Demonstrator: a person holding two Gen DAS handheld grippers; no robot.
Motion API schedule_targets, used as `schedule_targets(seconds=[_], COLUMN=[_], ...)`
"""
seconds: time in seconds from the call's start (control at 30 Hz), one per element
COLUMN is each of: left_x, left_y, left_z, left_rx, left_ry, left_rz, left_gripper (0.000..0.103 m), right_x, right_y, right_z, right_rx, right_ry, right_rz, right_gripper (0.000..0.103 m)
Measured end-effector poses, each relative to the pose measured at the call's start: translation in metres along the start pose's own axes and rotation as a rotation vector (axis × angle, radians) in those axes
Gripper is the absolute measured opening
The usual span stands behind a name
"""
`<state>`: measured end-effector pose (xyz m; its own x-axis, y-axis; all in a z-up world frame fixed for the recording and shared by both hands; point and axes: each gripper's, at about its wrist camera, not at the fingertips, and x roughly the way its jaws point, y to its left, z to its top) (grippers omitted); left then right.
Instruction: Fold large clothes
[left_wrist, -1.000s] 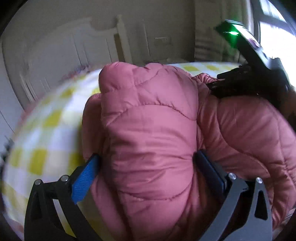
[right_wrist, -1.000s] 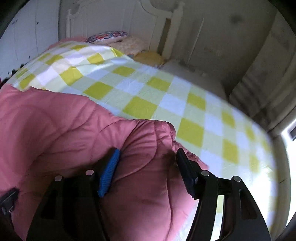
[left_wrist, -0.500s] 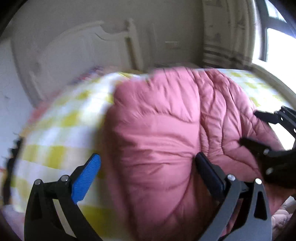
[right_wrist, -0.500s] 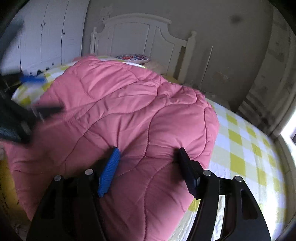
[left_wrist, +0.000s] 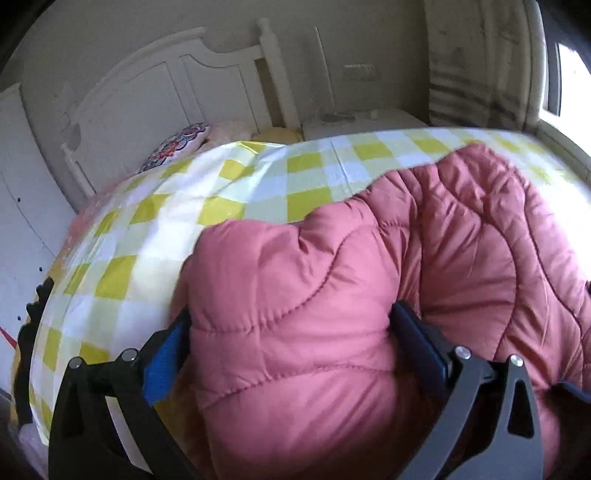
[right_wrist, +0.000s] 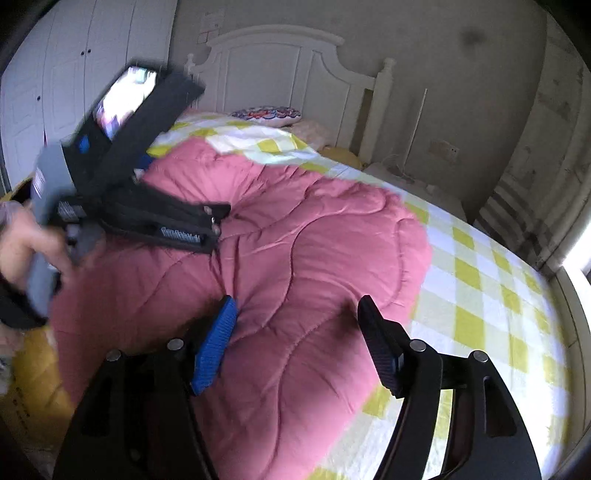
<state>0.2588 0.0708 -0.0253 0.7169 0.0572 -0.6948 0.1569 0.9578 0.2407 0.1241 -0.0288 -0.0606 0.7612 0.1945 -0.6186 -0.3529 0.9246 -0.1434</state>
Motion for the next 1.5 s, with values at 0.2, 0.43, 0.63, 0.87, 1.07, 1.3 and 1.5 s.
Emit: schedule_targets(seconds=[0.2, 0.43, 0.63, 0.87, 1.07, 1.3, 1.5], left_x=[-0.002, -0.013, -0.015, -0.016, -0.016, -0.014, -0.013], left_y=[-0.005, -0.011, -0.009, -0.007, -0.005, -0.003, 0.001], left_z=[-0.001, -0.01, -0.011, -0.015, -0.014, -0.015, -0.017], left_rx=[0.005, -0.009, -0.019, -0.037, -0.043, -0.051, -0.07], left_ry=[-0.032, -0.054, -0.059, -0.074, -0.075, -0.079, -0.076], left_rz=[0.028, 0.034, 0.031, 0.034, 0.024, 0.017, 0.019], left_gripper=[0.101, 0.101, 0.101, 0.101, 0.101, 0.101, 0.101], right_x=[-0.057, -0.016, -0.034, -0.011, -0.048, 0.003, 0.066], right_y=[0.026, 0.069, 0.08, 0.084, 0.055, -0.058, -0.054], right_z=[-0.006, -0.038, -0.042, -0.053, -0.018, 0.026, -0.009], right_rx=[-0.052, -0.201, -0.251, -0.281, -0.208, 0.248, 0.332], right_ry=[-0.114, 0.021, -0.074, -0.002, -0.073, -0.068, 0.091], right_rz=[0.102, -0.017, 0.004, -0.006, 0.015, 0.024, 0.08], right_gripper=[0.069, 0.071, 0.075, 0.076, 0.081, 0.089, 0.09])
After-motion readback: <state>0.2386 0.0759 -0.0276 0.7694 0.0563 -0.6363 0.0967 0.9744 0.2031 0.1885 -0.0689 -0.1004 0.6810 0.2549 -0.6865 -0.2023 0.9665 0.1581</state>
